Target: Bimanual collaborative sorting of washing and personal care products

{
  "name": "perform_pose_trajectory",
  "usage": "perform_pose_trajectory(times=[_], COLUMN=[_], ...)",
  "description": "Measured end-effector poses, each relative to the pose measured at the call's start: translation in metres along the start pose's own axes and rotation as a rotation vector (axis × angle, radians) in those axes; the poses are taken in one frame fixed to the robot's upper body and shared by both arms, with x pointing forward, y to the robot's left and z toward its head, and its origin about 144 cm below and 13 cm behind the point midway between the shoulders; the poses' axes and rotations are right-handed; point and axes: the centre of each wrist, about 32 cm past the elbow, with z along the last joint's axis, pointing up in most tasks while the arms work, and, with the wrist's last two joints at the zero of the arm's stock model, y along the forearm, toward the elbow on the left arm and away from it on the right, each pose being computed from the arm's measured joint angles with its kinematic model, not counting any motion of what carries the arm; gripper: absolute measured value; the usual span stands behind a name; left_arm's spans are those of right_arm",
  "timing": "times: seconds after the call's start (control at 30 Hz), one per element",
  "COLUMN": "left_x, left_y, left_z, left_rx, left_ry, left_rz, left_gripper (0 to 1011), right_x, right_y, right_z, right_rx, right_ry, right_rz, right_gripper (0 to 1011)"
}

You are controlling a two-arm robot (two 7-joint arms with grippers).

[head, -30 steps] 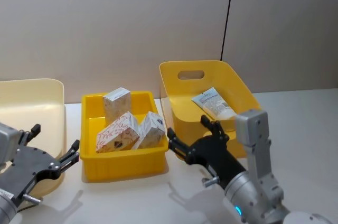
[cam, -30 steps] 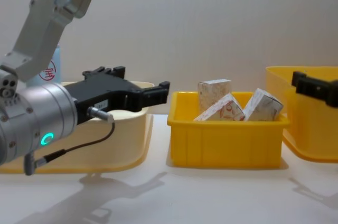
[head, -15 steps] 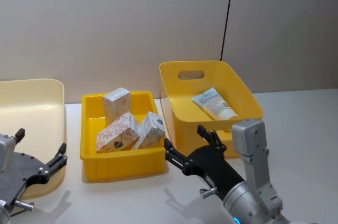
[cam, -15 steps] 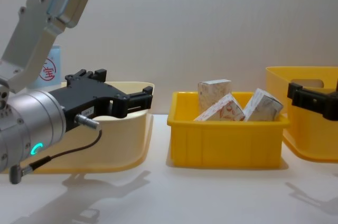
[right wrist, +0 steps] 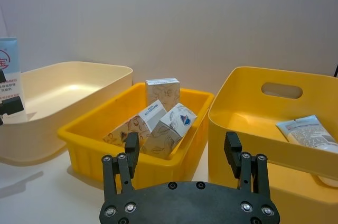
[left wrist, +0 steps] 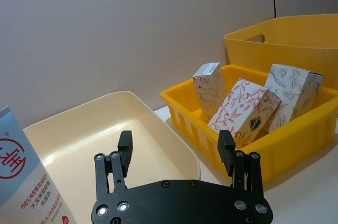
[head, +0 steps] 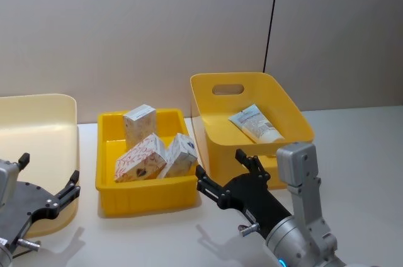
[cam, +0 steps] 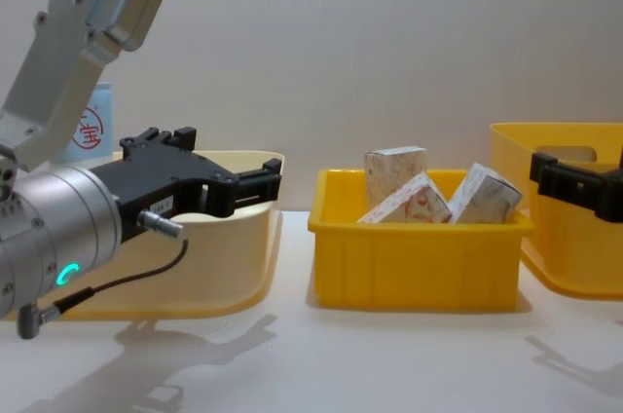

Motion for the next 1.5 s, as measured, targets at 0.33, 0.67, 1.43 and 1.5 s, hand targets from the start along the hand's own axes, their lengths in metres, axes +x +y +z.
perform_pose_trajectory(times=[0.33,0.67,1.43,1.5], left_x=[0.000,0.000,0.000,0.000], left_y=[0.000,0.000,0.000,0.000], left_z=[0.000,0.000,0.000,0.000], left_rx=[0.000,0.000,0.000,0.000], left_ry=[0.000,0.000,0.000,0.000], left_rz=[0.000,0.000,0.000,0.000], left_gripper=[1003,1003,1003,1003], right_x=[-0.003,-0.008,-0.021,-0.022], right_y=[0.004,0.010,0.036,0.038], right_z=[0.002,0.003,0.002,0.002], right_rx=[-0.013,-0.033,-0.090,-0.092], right_ry=[0.011,0.045,0.185,0.190], right_rz=[0.025,0.033,-0.047,-0.047], right_gripper=[1001,1001,1001,1001])
